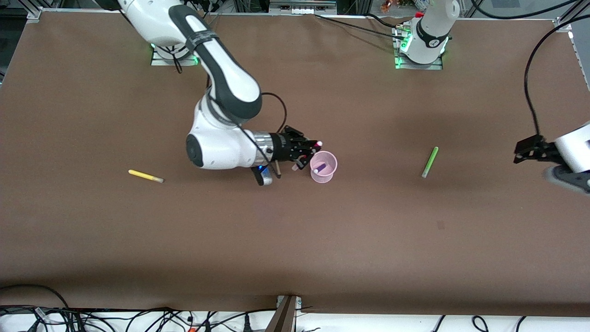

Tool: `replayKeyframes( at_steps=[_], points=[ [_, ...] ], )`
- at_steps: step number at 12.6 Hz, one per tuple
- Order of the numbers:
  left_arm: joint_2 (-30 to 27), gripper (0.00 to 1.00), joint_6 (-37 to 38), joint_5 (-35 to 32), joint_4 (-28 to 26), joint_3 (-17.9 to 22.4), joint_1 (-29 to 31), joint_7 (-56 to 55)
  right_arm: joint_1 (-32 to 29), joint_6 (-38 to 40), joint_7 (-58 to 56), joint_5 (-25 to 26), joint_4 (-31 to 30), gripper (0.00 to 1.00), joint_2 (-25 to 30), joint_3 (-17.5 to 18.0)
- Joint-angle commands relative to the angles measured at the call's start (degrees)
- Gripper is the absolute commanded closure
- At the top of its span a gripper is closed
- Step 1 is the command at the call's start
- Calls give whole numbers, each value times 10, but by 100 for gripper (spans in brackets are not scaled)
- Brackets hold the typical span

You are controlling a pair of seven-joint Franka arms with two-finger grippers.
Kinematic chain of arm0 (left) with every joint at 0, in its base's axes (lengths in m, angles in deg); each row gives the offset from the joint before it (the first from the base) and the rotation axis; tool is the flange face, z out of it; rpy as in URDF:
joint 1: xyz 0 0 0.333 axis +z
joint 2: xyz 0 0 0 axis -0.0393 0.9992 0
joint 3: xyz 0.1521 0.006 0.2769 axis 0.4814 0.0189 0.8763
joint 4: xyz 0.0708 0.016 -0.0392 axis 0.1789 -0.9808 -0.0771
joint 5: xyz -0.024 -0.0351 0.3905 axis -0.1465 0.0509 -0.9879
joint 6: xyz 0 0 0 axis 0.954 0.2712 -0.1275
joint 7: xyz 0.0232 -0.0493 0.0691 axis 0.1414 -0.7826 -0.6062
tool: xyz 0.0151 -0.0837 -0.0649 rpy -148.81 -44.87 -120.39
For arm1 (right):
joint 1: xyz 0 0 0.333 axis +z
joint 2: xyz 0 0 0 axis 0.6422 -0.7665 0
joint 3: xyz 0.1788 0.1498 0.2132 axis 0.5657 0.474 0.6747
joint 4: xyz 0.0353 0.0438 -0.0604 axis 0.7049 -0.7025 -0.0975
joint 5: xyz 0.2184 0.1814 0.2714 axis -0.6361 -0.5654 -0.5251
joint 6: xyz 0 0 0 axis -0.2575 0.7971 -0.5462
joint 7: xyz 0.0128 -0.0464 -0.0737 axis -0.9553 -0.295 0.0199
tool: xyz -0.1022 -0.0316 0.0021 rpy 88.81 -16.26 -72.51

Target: Organize pens into pink holder with both arms

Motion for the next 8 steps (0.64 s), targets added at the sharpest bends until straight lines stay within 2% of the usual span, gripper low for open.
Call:
replayKeyframes(
  at_steps=[1, 3, 4, 8],
  points=[
    [-129, 0, -17, 60, -158, 37, -6, -72, 34, -63, 60, -37, 5, 100, -12, -3],
    [-196, 0, -58, 52, -238, 38, -30, -167, 59, -110, 94, -52, 1, 100, -20, -3],
    [-222, 0, -76, 24, -270, 37, -38, -188, 67, -125, 96, -67, 1, 100, -27, -3],
    [-263, 0, -75, -7, -315, 26, -58, -192, 81, -155, 91, -82, 1, 100, -50, -2]
  ],
)
